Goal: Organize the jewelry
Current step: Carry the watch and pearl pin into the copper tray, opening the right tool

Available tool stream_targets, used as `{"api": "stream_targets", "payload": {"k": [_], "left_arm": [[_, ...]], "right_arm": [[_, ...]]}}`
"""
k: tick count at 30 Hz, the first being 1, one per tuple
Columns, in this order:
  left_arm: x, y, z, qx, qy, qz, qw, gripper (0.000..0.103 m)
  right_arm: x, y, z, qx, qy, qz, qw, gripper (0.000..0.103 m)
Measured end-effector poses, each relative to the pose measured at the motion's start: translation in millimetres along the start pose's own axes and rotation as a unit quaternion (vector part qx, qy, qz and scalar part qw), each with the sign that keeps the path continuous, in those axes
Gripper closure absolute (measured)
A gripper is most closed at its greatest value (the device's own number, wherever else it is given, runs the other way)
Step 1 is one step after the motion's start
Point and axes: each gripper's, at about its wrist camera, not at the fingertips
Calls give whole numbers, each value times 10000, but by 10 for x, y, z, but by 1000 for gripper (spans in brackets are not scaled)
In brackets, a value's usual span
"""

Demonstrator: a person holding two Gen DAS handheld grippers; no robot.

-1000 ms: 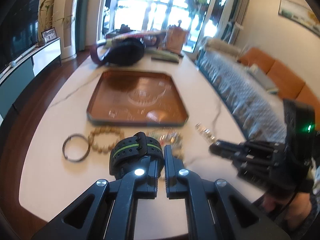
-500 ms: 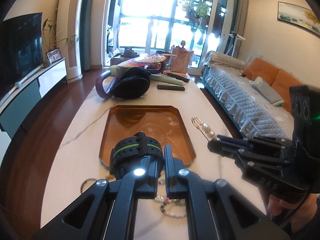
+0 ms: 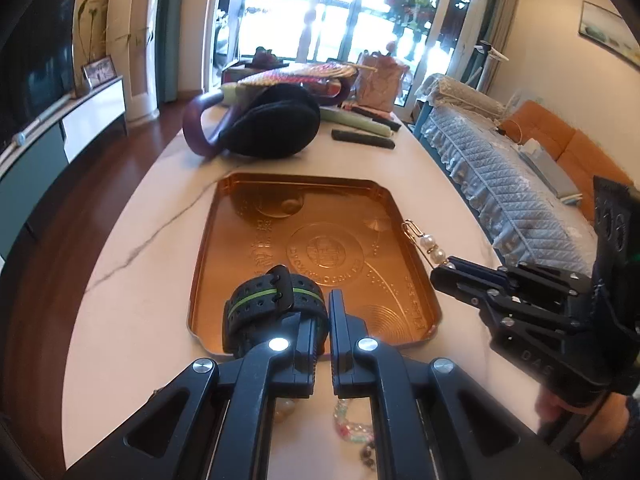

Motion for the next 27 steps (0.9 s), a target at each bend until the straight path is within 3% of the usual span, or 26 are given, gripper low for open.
{"api": "stream_targets", "payload": {"k": [8, 14, 19, 23, 27], "left_arm": [[232, -150, -142, 342, 199, 17, 9992, 97], [492, -107, -292, 811, -341, 195, 9959, 97], [632, -22, -364, 1310, -988, 319, 9859, 97], [647, -10, -407, 1485, -1198, 257, 9813, 97], [668, -6, -405, 1433, -1188, 289, 9821, 97]], "right_arm": [[410, -78, -73, -378, 252, 323, 9984, 93], [628, -77, -172, -452, 248, 475, 9975, 93], [702, -5, -200, -525, 164, 620, 9966, 93], [697, 17, -292, -245, 121, 562, 9980, 93], [700, 51, -355, -31, 125, 500, 9987, 93]]}}
Point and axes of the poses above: each gripper's, at about its wrist camera, not at the fingertips, and x roughly the way its jaws point, z to its left, y to its underside, and after that the axes turned 14 degrees about -y, right-handed
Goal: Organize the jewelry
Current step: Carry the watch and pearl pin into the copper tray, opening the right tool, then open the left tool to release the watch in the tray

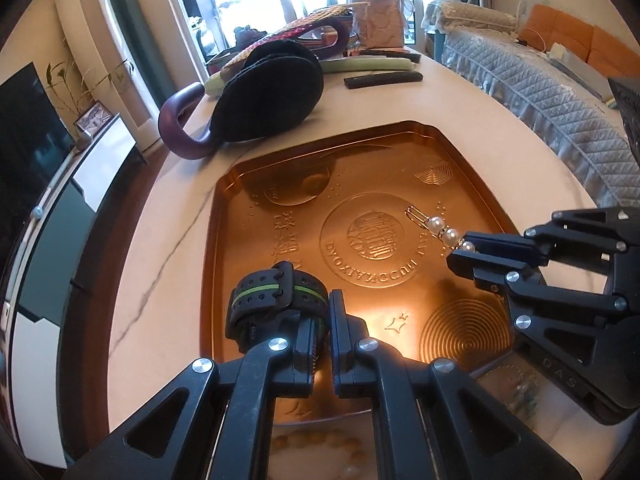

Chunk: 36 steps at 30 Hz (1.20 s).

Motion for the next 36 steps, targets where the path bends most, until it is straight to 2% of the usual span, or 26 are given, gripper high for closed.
{"api": "stream_targets", "payload": {"k": [6, 18, 23, 26, 28, 29, 30, 31, 33, 36], "left_arm": [[98, -55, -1, -78, 19, 100, 9999, 97], [230, -121, -8, -394, 186, 117, 9990, 97], [238, -118, -37, -434, 202, 34, 9988, 97], [244, -105, -16, -566, 247, 42, 9981, 92], [218, -95, 3, -622, 296, 53, 9976, 81], [189, -88, 16, -648, 316, 7, 9974, 64], [149, -75, 26, -667, 350, -48, 9971, 44], [117, -65, 29, -682, 354, -85, 9970, 36], [23, -21, 47, -737, 345, -176, 9965, 32], [-135, 66, 65, -764, 399, -251, 9960, 31]], "right_arm": [[-7, 4, -38, 158, 109, -65, 9998, 93], [46, 35, -23, 28, 381, -73, 9992, 93], [112, 77, -102, 160, 382, 13, 9991, 92], [110, 105, -115, 239, 298, 26, 9993, 91], [72, 115, -84, 207, 271, 6, 9994, 91], [31, 123, -60, 203, 174, -6, 9996, 89], [-11, 134, -42, 204, 113, -25, 9997, 83], [-52, 148, -22, 201, 99, -44, 9997, 76], [-172, 176, 39, 171, 100, -140, 9997, 56], [-337, 207, 114, 149, 52, -298, 9994, 51]]}}
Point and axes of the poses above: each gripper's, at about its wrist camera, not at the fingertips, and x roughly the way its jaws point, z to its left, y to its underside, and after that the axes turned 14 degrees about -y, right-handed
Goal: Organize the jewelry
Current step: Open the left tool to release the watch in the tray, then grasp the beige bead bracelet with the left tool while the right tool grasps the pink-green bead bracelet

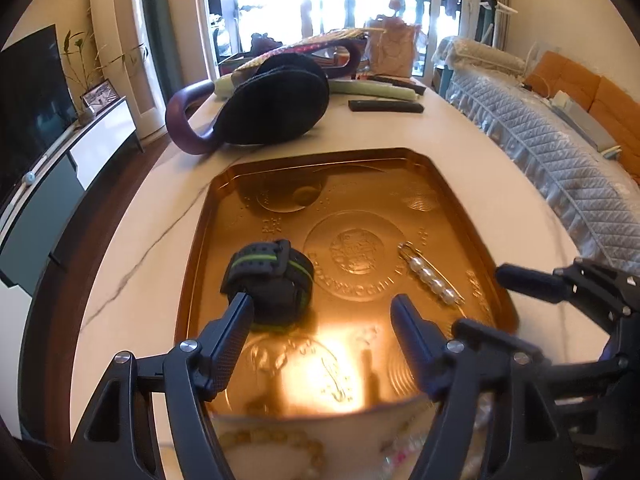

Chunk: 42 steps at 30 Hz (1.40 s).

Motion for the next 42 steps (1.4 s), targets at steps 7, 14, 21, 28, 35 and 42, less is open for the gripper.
{"api": "stream_targets", "payload": {"k": [7, 14, 21, 28, 35, 42], "left_arm": [[-428, 262, 123, -166, 155, -197, 9995, 31], [-812, 629, 320, -112, 246, -368, 9990, 31], [-736, 915, 645, -197, 8, -138, 9997, 56], [-535, 1134, 670, -33, 278, 289, 9992, 83], [-465, 1127, 473, 394, 517, 305, 9974, 83], [-294, 1048, 252, 830, 474, 298, 9950, 83]], "right_arm": [[-341, 31, 146, 92, -277, -229, 9993, 51], [-569, 236, 291, 274, -566, -114, 9980, 60], [-469, 432, 435, 48, -568, 201, 9982, 80], [-175, 489, 495, 67, -559, 389, 9977, 91], [-25, 545, 586, -76, -577, 597, 9965, 91], [56, 550, 550, -67, -619, 738, 9953, 91]]}}
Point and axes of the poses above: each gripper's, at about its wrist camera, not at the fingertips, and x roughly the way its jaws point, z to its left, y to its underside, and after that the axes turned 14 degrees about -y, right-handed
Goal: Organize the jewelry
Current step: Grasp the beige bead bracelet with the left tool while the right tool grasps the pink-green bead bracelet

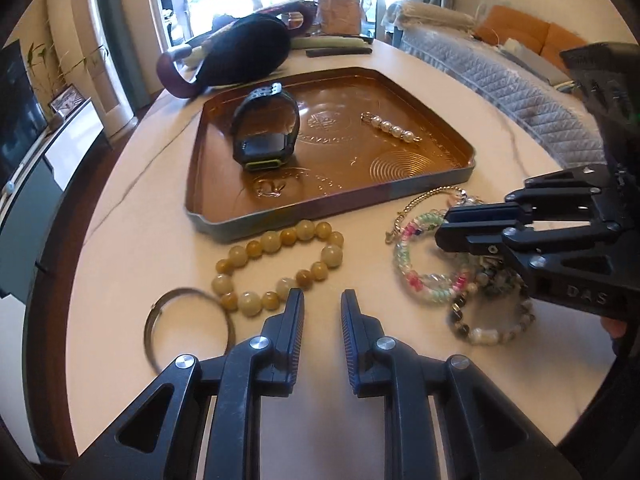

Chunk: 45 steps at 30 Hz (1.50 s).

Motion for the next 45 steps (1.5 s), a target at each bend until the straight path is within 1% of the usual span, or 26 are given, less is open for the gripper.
{"api": "stream_targets", "payload": {"k": [2, 4, 6, 7, 10, 12, 14, 16, 18, 19, 21, 24, 26, 33, 36, 38, 39, 40, 44, 45], "left_arm": [[38, -37, 33, -135, 28, -13, 9999, 83], [85, -62, 86, -323, 146, 68, 9993, 84], [90, -78, 105, -366, 233, 126, 9990, 97], [92, -84, 110, -383, 295, 158, 9987, 99], [43, -103, 114, -411, 354, 93, 9985, 101], [-16, -114, 115, -371, 287, -20, 9989, 101], [-43, -119, 115, -312, 250, -42, 9992, 98], [-30, -116, 114, -259, 126, -15, 9996, 96], [25, -112, 105, -176, 124, 78, 9997, 88], [43, -112, 100, -152, 94, 90, 9998, 86], [78, -118, 67, -36, 23, 65, 10000, 79], [99, -142, 15, 79, -7, 16, 10000, 73], [108, -182, -15, 166, -74, -75, 9998, 72], [64, -259, -64, 301, -103, -264, 9991, 72], [111, -268, -81, 343, -75, -257, 9991, 72], [158, -256, -116, 450, -41, -171, 9988, 72], [146, -247, -120, 440, -85, -233, 9987, 72], [138, -240, -104, 382, -79, -211, 9990, 72], [115, -185, 0, 34, 51, 25, 10000, 83], [111, -167, 30, -48, 135, 55, 9999, 90]], "right_arm": [[5, -12, -14, 19, -1, -2, 10000, 93], [2, -20, -31, 55, -41, -5, 10000, 95], [-22, -30, -28, 64, -73, -22, 10000, 97], [-46, -36, -14, 35, -67, -60, 10000, 97], [-137, -67, 40, -98, -14, -182, 9998, 97], [-193, -90, 66, -156, -12, -251, 9996, 97], [-259, -104, 87, -197, -5, -333, 9993, 97], [-303, -107, 91, -229, 10, -361, 9991, 97], [-319, -109, 77, -216, 8, -372, 9991, 97], [-325, -110, 68, -192, -19, -365, 9991, 97], [-333, -115, 63, -183, -37, -374, 9991, 97], [-346, -114, 78, -203, -47, -395, 9990, 97], [-345, -114, 80, -215, -36, -397, 9990, 97], [-374, -115, 24, -125, -38, -415, 9991, 97], [-399, -126, 16, -119, -49, -443, 9989, 97], [-401, -133, 16, -124, -55, -453, 9989, 97], [-401, -137, 17, -126, -56, -453, 9989, 97], [-402, -137, 17, -127, -59, -450, 9989, 97], [-416, -138, -1, -78, -42, -446, 9990, 97], [-423, -142, -6, -69, -41, -454, 9989, 97]]}}
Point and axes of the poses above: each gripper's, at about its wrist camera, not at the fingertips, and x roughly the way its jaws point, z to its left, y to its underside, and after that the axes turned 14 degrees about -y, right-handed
